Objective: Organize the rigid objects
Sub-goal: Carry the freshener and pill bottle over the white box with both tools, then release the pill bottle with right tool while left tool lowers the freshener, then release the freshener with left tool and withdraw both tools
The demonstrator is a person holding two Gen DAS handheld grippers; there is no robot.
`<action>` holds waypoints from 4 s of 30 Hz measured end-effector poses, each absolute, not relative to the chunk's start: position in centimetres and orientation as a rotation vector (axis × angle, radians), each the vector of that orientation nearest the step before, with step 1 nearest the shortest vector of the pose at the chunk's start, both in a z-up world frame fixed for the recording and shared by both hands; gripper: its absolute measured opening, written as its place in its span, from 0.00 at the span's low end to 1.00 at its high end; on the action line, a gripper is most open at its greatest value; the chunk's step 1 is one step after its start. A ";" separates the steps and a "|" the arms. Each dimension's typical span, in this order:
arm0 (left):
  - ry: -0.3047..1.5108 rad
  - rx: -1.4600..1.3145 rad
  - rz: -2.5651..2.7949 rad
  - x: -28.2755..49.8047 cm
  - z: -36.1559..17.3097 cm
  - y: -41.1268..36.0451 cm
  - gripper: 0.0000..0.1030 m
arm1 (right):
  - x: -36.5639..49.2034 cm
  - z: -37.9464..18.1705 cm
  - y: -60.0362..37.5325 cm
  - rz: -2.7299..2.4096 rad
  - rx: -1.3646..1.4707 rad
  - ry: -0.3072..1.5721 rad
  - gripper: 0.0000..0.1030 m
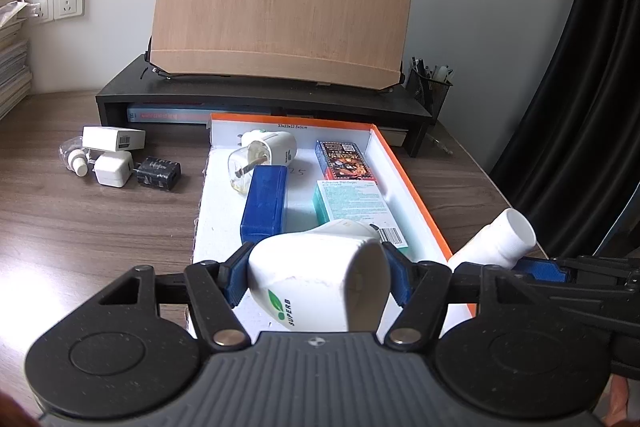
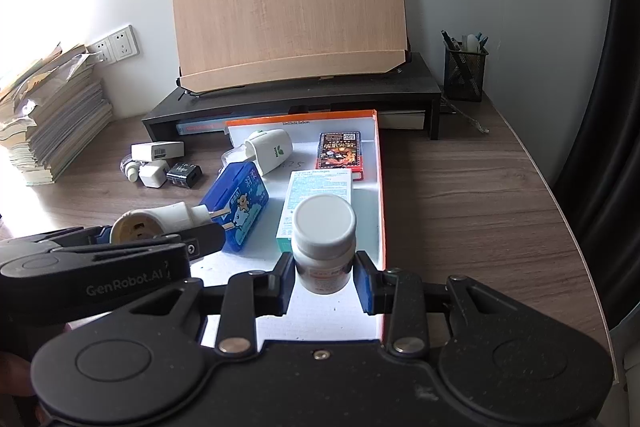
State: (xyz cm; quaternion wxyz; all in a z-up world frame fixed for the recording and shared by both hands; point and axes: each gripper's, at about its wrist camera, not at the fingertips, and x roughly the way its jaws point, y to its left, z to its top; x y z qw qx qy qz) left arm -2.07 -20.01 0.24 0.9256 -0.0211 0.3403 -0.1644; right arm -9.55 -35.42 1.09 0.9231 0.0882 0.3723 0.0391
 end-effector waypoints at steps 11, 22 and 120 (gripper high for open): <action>0.707 -0.035 -0.340 -1.8 0.0 -20.2 0.64 | -9.5 0.9 -35.4 0.078 0.183 0.772 0.39; 0.714 -0.031 -0.338 -1.6 -0.2 -20.4 0.64 | -9.1 0.6 -35.5 0.080 0.186 0.784 0.39; 0.738 -0.140 -0.050 0.9 1.3 -6.6 0.78 | -4.9 2.6 -24.3 0.197 0.134 0.715 0.71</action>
